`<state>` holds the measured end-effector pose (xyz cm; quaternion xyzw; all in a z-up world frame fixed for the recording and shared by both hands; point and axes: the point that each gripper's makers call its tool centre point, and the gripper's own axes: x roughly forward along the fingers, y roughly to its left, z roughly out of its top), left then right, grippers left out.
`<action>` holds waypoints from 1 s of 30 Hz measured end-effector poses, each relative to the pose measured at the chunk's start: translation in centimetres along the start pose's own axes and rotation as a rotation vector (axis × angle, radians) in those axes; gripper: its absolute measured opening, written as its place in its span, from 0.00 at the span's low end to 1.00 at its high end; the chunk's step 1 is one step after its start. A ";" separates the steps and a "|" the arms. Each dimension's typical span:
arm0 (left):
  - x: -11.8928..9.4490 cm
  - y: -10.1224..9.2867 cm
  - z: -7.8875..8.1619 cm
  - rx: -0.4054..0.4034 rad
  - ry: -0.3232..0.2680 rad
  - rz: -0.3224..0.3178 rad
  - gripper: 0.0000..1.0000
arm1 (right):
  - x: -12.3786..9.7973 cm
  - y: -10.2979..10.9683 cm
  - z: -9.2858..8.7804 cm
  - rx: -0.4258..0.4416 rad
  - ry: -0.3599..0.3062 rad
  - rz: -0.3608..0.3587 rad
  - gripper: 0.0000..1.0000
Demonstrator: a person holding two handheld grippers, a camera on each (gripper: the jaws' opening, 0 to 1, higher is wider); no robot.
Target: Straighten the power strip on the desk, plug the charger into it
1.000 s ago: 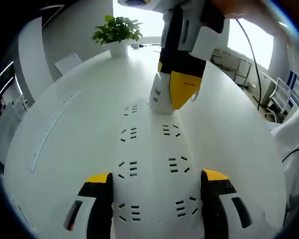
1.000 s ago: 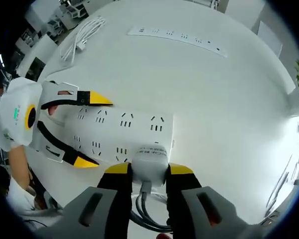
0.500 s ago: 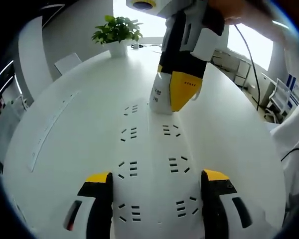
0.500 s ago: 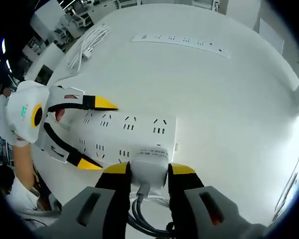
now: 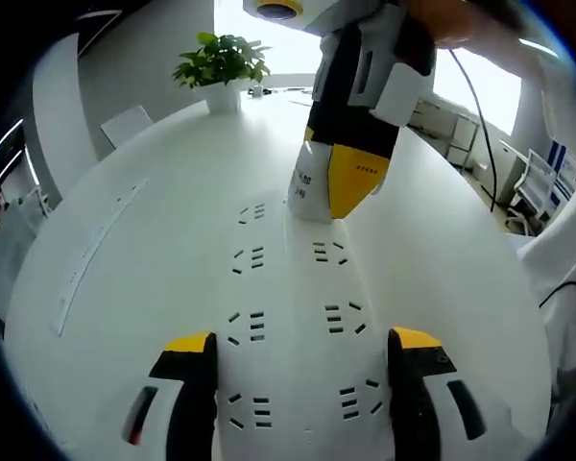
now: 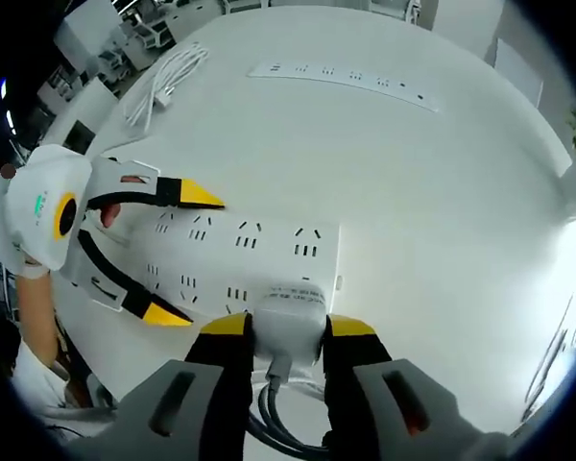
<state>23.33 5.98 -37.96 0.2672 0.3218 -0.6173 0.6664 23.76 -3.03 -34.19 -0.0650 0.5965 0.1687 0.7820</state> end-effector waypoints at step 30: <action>0.1 -1.0 0.3 0.090 -0.033 -0.079 0.73 | -0.8 0.6 -2.0 0.013 -0.120 -0.001 0.29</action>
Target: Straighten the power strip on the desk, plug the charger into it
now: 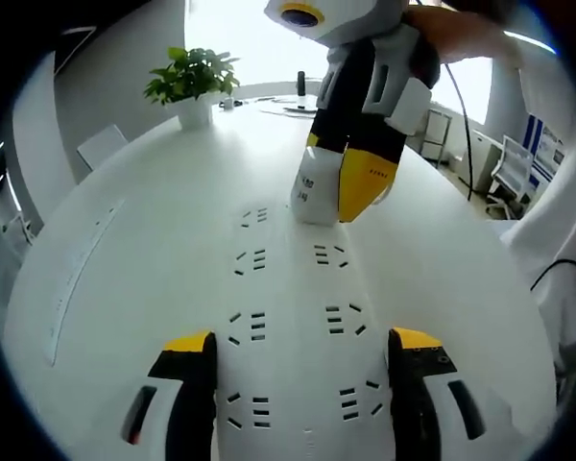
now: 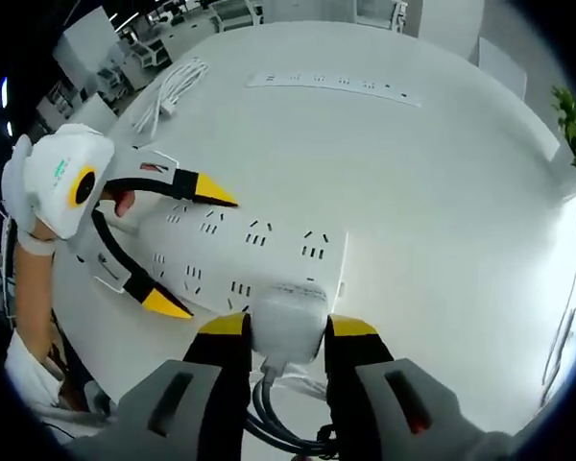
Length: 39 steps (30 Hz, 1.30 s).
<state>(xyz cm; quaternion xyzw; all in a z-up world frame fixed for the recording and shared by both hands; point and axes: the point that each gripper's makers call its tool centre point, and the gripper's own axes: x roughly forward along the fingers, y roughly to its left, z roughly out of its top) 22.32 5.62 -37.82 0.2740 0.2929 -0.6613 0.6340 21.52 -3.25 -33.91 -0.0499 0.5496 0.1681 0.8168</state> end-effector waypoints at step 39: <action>-2.2 -1.9 1.2 -0.009 -0.092 0.058 0.87 | -7.0 0.1 -1.2 -0.436 -0.699 0.044 0.45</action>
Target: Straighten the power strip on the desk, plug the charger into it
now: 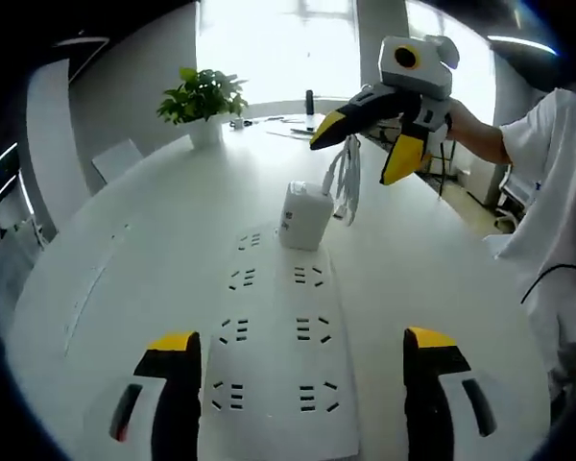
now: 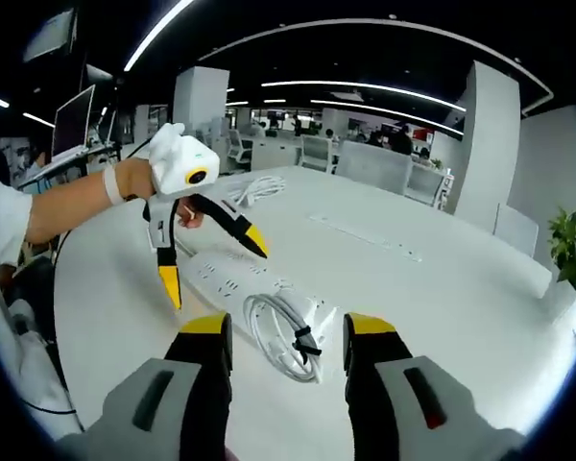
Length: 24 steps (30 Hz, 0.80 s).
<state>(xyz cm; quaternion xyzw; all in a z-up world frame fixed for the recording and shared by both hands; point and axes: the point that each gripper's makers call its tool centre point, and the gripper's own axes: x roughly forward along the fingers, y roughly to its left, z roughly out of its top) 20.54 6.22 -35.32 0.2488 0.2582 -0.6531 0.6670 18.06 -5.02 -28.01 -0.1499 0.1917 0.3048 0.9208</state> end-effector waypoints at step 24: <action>-6.9 -4.3 -0.7 -0.185 -0.266 0.240 0.96 | -0.5 0.4 -3.3 -0.024 0.021 0.027 0.75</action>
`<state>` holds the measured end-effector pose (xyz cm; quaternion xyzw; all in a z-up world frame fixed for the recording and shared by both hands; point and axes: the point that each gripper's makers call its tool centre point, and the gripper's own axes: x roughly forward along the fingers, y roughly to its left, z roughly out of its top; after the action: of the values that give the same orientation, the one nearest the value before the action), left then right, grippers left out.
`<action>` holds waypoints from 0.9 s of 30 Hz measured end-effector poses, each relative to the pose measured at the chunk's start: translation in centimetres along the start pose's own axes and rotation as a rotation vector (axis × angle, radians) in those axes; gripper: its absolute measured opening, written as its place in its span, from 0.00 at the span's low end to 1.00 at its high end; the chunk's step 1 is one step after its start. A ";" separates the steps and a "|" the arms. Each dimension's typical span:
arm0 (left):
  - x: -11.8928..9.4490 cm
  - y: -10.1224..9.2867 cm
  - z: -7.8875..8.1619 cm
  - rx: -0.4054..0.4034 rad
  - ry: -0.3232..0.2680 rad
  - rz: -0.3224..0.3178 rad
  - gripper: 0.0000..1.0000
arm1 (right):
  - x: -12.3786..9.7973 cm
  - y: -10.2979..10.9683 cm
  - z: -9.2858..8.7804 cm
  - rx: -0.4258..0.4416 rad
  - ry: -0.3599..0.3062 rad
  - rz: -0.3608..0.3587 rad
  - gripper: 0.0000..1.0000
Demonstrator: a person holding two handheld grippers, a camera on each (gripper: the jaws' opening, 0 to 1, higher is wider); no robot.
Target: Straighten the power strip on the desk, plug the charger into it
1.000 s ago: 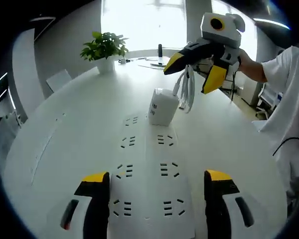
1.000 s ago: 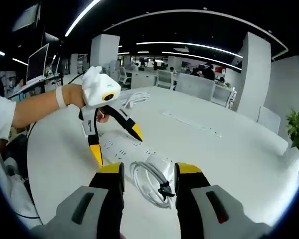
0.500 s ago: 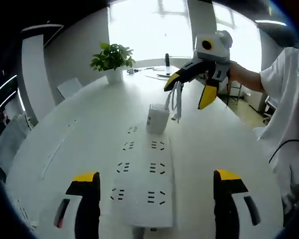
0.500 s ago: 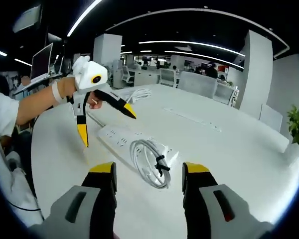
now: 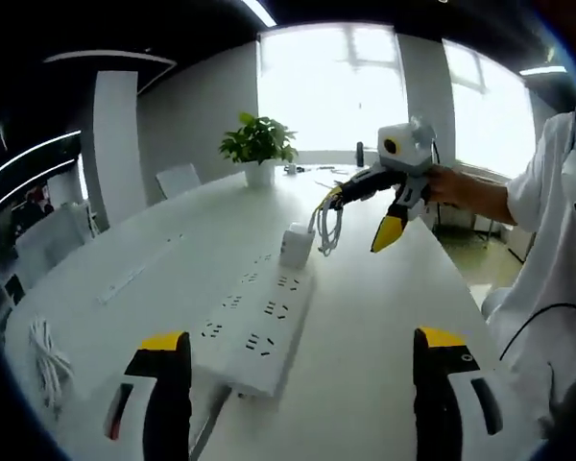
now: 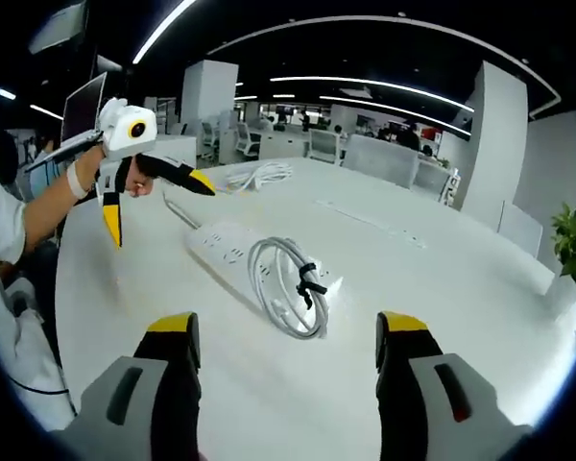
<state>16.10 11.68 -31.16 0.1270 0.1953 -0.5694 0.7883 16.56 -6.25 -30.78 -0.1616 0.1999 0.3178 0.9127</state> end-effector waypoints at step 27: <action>-10.9 -5.8 -6.3 -0.174 0.048 0.341 0.96 | -5.9 1.9 -1.6 0.002 0.048 -0.078 0.97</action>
<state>6.59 21.74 -31.74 0.1029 0.2382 -0.4052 0.8767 10.66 -8.53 -29.78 -0.1760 0.2158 0.2776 0.9194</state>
